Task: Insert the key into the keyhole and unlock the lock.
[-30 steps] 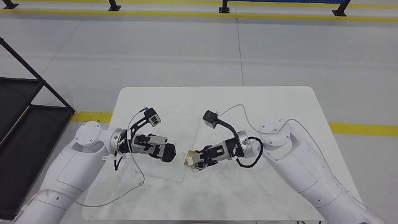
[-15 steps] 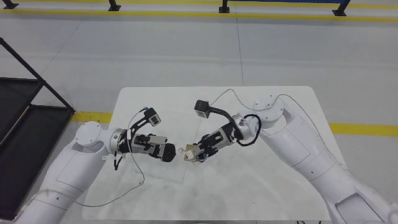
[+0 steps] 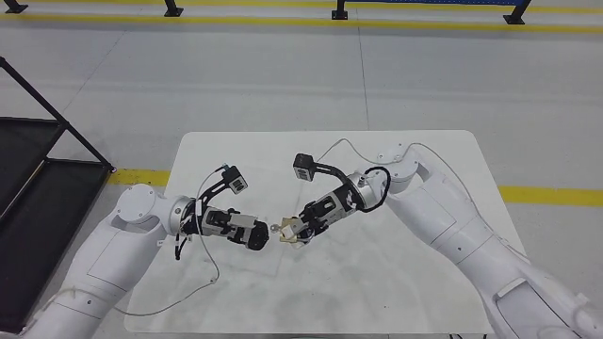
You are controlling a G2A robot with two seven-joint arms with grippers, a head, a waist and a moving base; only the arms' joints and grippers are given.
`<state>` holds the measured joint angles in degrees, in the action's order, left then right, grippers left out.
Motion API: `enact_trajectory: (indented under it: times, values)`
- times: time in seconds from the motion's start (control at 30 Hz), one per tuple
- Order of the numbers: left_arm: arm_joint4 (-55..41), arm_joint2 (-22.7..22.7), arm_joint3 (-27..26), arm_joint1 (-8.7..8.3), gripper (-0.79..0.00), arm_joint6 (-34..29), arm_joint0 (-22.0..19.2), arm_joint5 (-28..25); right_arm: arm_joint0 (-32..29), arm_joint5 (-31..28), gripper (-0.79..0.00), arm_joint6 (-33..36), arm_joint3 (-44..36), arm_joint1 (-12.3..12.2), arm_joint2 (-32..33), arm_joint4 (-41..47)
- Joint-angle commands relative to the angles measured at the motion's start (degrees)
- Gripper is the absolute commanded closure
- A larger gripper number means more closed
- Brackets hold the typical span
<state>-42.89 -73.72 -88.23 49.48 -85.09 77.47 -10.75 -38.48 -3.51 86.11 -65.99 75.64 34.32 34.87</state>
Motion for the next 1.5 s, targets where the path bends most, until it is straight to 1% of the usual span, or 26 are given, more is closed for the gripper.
enact_trajectory:
  times: [0.0,0.17,0.2,0.23,0.27,0.33,0.37,0.47,0.67,0.83,1.33,1.43,1.47]
  values:
    - [-0.32,0.13,0.1,0.12,-0.785,0.13,-0.14,-0.73,0.0,-0.24,0.0,0.48,0.6,0.22,-0.16,0.33]
    - [-0.81,0.66,0.64,0.35,-0.785,-1.06,-0.78,-1.63,0.06,-0.78,0.0,0.81,1.62,0.68,-0.45,0.15]
    - [-0.78,0.72,0.76,0.39,-0.72,-1.12,-0.91,-1.76,0.05,-0.83,0.0,0.75,1.76,0.75,-0.44,0.09]
    - [-0.79,0.77,0.8,0.42,-0.499,-1.17,-1.01,-1.85,0.05,-0.86,0.0,0.73,1.86,0.8,-0.44,-0.03]
    - [-0.74,0.79,0.75,0.45,-0.379,-1.32,-1.11,-2.02,0.05,-0.91,0.0,0.74,1.92,0.85,-0.42,-0.16]
    - [-0.72,0.81,0.88,0.5,-0.24,-1.4,-1.19,-2.1,0.0,-0.88,0.0,0.64,2.04,0.92,-0.29,-0.3]
    - [-0.66,0.8,0.9,0.51,-0.237,-1.38,-1.21,-2.11,-0.03,-0.89,0.0,0.62,2.06,0.94,-0.23,-0.32]
    - [-0.58,0.92,1.05,0.58,-0.191,-1.31,-1.26,-2.02,-0.14,-0.86,0.0,0.51,2.03,0.95,0.05,-0.64]
    - [-0.71,1.17,1.38,0.73,-0.16,-1.64,-1.6,-1.64,-0.6,-0.75,0.0,0.16,1.68,0.91,0.49,-1.56]
    - [-0.14,1.46,1.96,0.83,-0.114,-1.98,-2.02,-1.42,-1.01,-0.75,0.0,0.29,1.52,0.89,0.88,-1.86]
    - [0.55,3.0,3.81,1.36,-0.114,-2.15,-3.41,-1.15,-1.82,-1.01,0.0,0.81,1.22,1.07,1.53,-2.51]
    - [0.74,3.26,3.97,1.45,-0.095,-2.19,-3.63,-1.02,-1.93,-0.9,0.0,0.78,1.07,1.11,1.65,-2.64]
    - [0.77,3.37,3.97,1.48,-0.077,-2.28,-3.68,-0.99,-1.96,-0.86,0.0,0.74,1.02,1.13,1.67,-2.69]
